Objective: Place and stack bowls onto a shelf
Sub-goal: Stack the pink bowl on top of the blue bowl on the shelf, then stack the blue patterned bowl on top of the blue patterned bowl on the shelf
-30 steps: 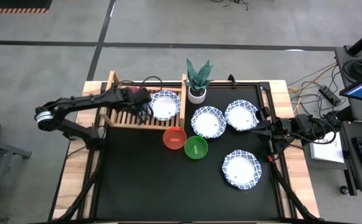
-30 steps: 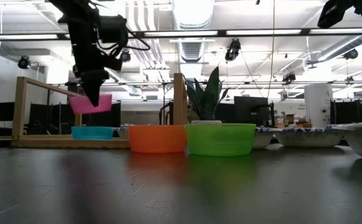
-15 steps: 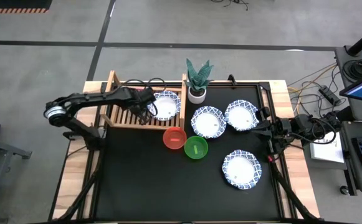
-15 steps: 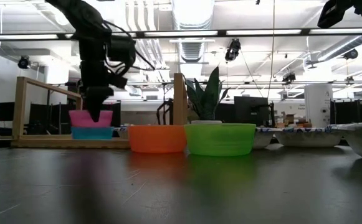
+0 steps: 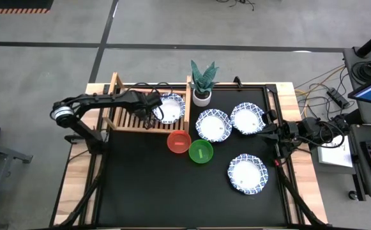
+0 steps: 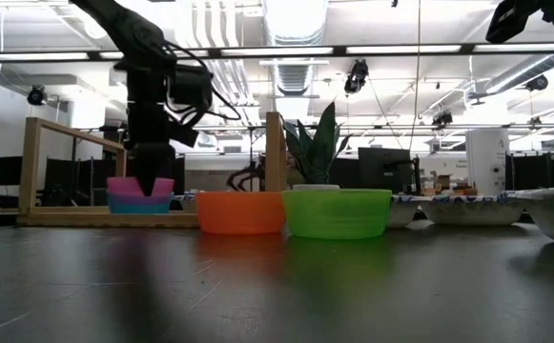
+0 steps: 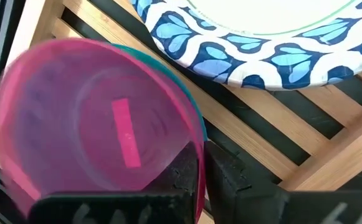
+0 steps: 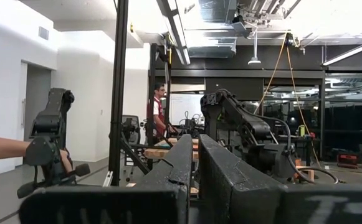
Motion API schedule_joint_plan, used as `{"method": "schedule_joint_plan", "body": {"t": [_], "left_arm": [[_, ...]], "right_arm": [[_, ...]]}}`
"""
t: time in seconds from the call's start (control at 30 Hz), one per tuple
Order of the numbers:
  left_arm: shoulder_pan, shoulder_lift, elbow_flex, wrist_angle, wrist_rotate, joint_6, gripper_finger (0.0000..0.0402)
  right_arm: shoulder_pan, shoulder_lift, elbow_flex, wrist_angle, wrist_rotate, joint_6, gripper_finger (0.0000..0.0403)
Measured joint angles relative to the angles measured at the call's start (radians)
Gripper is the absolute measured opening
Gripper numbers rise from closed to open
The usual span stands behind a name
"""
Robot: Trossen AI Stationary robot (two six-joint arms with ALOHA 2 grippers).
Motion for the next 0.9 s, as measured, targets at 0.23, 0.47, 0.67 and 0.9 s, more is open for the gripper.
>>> {"method": "schedule_joint_plan", "body": {"t": [0.23, 0.47, 0.67, 0.9], "left_arm": [[0.000, -0.018, 0.000, 0.000, -0.002, 0.004, 0.0068], [-0.005, -0.065, 0.038, -0.069, 0.000, -0.029, 0.0131], [-0.065, -0.169, 0.066, -0.029, 0.028, -0.103, 0.0143], [-0.290, -0.290, 0.060, 0.079, 0.035, -0.341, 0.0129]], "right_arm": [[0.000, 0.000, 0.000, 0.000, 0.000, 0.000, 0.0018], [0.000, 0.000, 0.000, 0.000, 0.000, 0.000, 0.0018], [0.000, 0.000, 0.000, 0.001, 0.000, 0.001, 0.0018], [0.000, 0.000, 0.000, 0.001, 0.000, 0.003, 0.0018]]}}
